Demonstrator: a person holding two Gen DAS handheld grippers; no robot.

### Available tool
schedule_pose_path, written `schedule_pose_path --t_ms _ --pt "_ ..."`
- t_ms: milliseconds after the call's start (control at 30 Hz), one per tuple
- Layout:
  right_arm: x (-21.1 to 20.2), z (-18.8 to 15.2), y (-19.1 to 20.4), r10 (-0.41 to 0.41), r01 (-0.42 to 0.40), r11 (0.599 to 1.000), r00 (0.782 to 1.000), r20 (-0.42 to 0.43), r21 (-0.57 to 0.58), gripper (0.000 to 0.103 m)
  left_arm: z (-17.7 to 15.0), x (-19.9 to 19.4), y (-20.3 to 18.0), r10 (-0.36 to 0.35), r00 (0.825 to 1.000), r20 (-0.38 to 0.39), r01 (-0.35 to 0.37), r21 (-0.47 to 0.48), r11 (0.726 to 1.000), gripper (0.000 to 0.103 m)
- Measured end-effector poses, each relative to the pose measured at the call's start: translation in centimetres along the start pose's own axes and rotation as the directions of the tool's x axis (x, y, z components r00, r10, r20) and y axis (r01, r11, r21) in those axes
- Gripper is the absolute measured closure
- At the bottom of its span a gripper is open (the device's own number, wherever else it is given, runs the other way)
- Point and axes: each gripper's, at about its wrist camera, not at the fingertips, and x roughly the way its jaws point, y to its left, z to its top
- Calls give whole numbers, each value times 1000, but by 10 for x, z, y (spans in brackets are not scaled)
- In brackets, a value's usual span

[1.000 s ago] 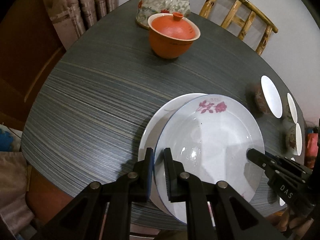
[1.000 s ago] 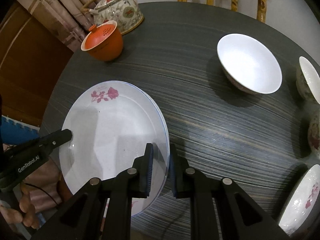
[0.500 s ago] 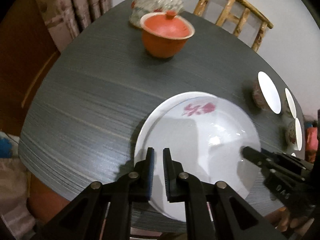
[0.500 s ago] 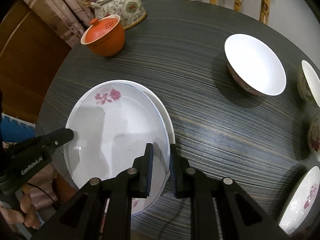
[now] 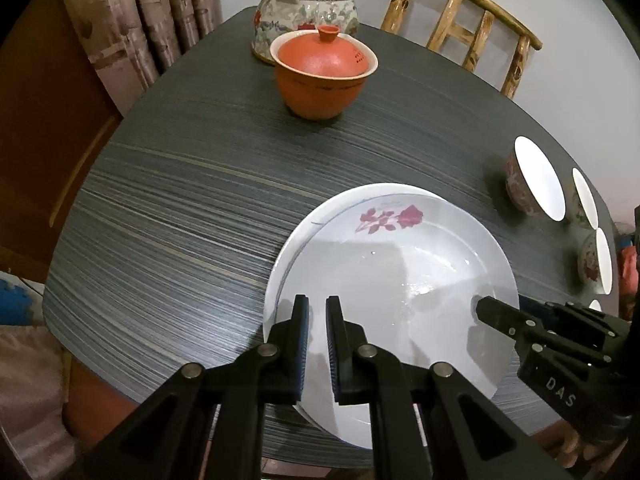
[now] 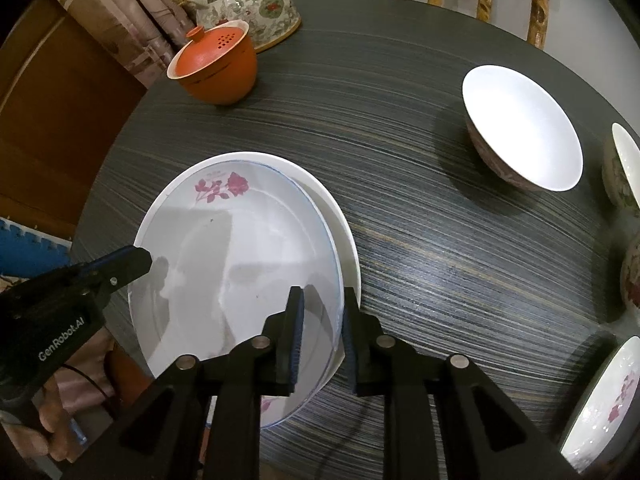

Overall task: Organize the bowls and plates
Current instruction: 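Open both tools and lift them away from the plate stack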

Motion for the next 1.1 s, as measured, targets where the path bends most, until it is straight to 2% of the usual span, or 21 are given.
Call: schedule_pose_path --t_ms 167,233,267,367,600,800,1100 --pt "-2 -1 5 -8 8 1000 1000 -3 -11 73 -1 -2 0 13 1000 4 -13 4 1000 94" --pt "-4 -1 7 -21 21 1000 1000 -6 -21 65 -2 -2 2 13 1000 1 -13 -3 1000 94" --pt "-5 -1 9 -36 35 999 999 -2 -29 64 -2 -2 3 12 1000 1 -12 -6 1000 94" --pt "-14 0 16 -31 32 997 999 19 -67 63 -4 -4 5 8 1000 0 -8 -15 1000 94" --pt "-19 -6 12 -24 26 998 999 36 -56 63 -10 -14 -3 27 999 32 -27 1 1000 94" --pt "-34 -21 6 -30 36 998 996 86 -61 63 -18 -27 -26 44 997 70 -47 41 998 89" --pt "-60 -43 -25 -46 51 998 988 148 -26 62 -31 -33 -62 19 997 69 -24 67 997 81"
